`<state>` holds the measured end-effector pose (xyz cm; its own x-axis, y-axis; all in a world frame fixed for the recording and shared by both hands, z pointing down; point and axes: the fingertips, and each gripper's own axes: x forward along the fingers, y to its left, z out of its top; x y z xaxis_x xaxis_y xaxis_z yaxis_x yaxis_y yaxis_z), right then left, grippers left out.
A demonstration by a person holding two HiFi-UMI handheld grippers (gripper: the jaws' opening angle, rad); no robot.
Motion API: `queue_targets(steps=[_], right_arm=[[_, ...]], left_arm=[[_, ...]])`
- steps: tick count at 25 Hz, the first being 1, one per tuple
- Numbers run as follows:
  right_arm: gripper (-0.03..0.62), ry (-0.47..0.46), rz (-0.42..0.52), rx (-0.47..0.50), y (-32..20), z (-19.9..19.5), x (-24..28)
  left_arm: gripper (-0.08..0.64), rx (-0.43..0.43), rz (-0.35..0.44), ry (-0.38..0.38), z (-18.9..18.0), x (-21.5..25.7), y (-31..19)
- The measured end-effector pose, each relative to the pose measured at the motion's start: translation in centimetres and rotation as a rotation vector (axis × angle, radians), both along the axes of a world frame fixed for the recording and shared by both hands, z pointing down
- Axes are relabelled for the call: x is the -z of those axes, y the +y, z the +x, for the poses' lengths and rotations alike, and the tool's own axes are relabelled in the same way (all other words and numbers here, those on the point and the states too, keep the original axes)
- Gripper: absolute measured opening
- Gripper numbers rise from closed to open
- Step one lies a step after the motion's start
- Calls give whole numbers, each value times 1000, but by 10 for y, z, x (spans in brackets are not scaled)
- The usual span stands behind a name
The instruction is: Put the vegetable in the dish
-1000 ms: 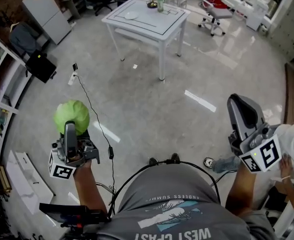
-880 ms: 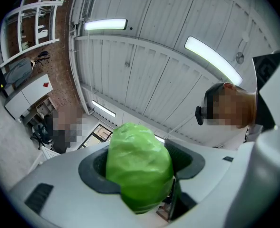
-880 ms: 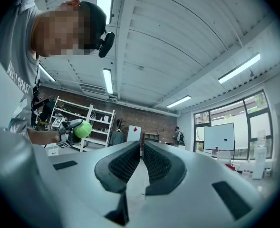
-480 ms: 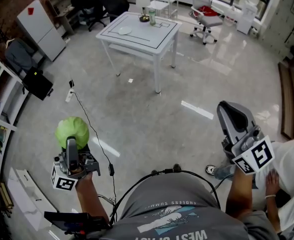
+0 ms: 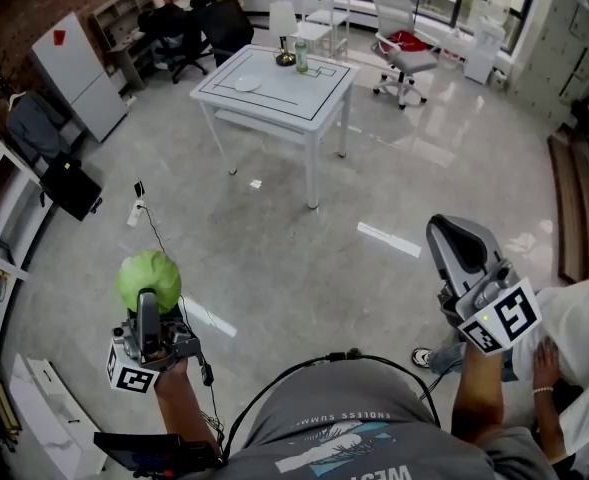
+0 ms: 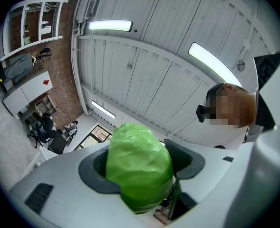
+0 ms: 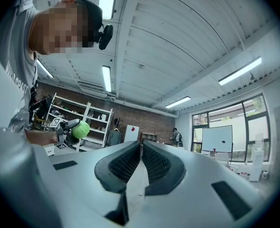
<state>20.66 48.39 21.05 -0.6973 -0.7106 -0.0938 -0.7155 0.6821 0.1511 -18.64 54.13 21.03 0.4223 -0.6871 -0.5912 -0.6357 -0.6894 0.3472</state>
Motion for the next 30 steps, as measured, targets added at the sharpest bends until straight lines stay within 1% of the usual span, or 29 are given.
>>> queue_targets(steps=[3, 9, 14, 21, 24, 27, 30], right_arm=[[9, 2, -5, -9, 0, -2, 4], [9, 10, 18, -4, -11, -6, 14], [9, 6, 4, 0, -29, 0, 8], [9, -18, -13, 38, -82, 17, 4], [9, -28, -12, 65, -105, 23, 5], [9, -17, -13, 83, -132, 33, 2], [9, -2, -11, 94, -160, 44, -2]], left_arm=[[288, 5, -30, 2, -5, -2, -2], [288, -8, -9, -4, -4, 1, -14], [288, -2, -44, -8, 4, -7, -30], [288, 31, -53, -5, 22, -2, -66], [288, 28, -35, 21, 32, 4, -82], [288, 32, -44, 61, 46, 8, -104], [288, 38, -39, 66, 61, 9, -126]])
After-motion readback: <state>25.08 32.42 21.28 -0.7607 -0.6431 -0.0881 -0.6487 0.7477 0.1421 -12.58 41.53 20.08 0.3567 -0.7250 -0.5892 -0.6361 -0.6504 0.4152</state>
